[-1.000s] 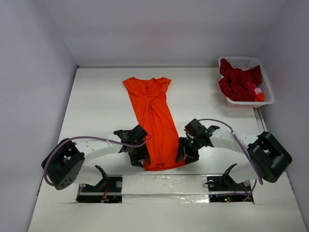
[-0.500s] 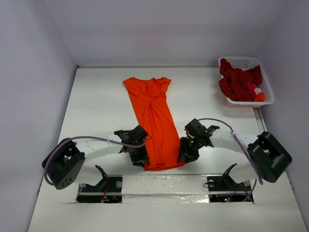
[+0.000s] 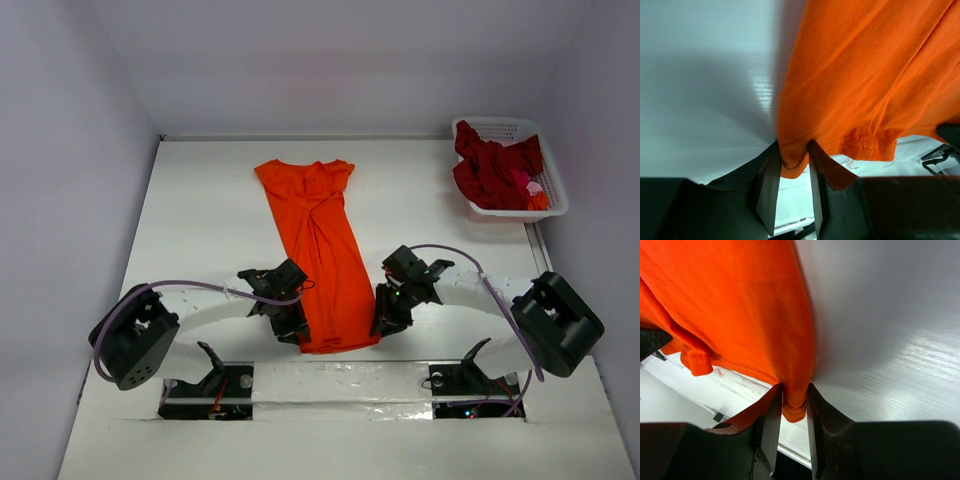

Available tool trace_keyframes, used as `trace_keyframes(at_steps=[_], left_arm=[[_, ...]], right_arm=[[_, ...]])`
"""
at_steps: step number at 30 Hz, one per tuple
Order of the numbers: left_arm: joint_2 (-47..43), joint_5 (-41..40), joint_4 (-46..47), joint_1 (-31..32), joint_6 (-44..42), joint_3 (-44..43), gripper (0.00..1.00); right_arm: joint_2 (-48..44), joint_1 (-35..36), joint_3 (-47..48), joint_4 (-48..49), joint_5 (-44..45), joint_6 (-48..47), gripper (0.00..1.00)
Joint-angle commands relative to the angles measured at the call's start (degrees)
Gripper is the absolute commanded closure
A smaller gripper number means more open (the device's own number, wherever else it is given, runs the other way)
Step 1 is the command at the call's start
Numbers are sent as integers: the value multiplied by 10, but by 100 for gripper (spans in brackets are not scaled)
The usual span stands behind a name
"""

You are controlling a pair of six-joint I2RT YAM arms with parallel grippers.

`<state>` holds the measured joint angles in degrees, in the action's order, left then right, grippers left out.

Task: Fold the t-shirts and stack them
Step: Grab the bottom of the folded rectangular tshirt with both arms, then fold the folded rectangular tshirt in 1/3 of the way

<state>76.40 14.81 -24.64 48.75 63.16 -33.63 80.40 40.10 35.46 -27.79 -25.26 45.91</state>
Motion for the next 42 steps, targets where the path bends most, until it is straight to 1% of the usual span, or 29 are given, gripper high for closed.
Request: trace_keyframes(at_steps=[1,9,13,14,15,18,19,20,30,36,40,42], left_arm=[[15,-14,-3,2,-3,13,76],[22,-12,1,2,-4,15,90],[27,-12,1,2,-6,14,95],[27,-12,1,2,-6,13,97],[28,-12,1,2,-6,13,100],[30,-12,-1,2,-7,10,100],[31,-13,-7,2,-8,8,100],[31,-15,-10,2,-9,5,100],[12,-38,-75,2,-13,-57,100],[12,-62,-110,2,-19,-105,100],[22,-72,-123,-10,-34,-130,100],[24,-79,-131,-30,-46,-140,100]], right_arm=[[6,-1,11,19,1,-4,69],[7,-1,10,24,-4,-5,74],[7,-1,11,25,-4,-6,79],[7,-1,11,25,-5,-6,82],[8,-1,11,26,-6,-6,83],[8,-1,12,26,-8,-7,90],[8,-1,14,23,-6,-9,94],[6,-1,18,20,-4,-10,100],[-15,-1,57,-34,42,-22,100],[-9,-12,87,-53,48,-35,100],[-2,-28,115,-65,49,-46,100],[5,-34,138,-71,49,-55,100]])
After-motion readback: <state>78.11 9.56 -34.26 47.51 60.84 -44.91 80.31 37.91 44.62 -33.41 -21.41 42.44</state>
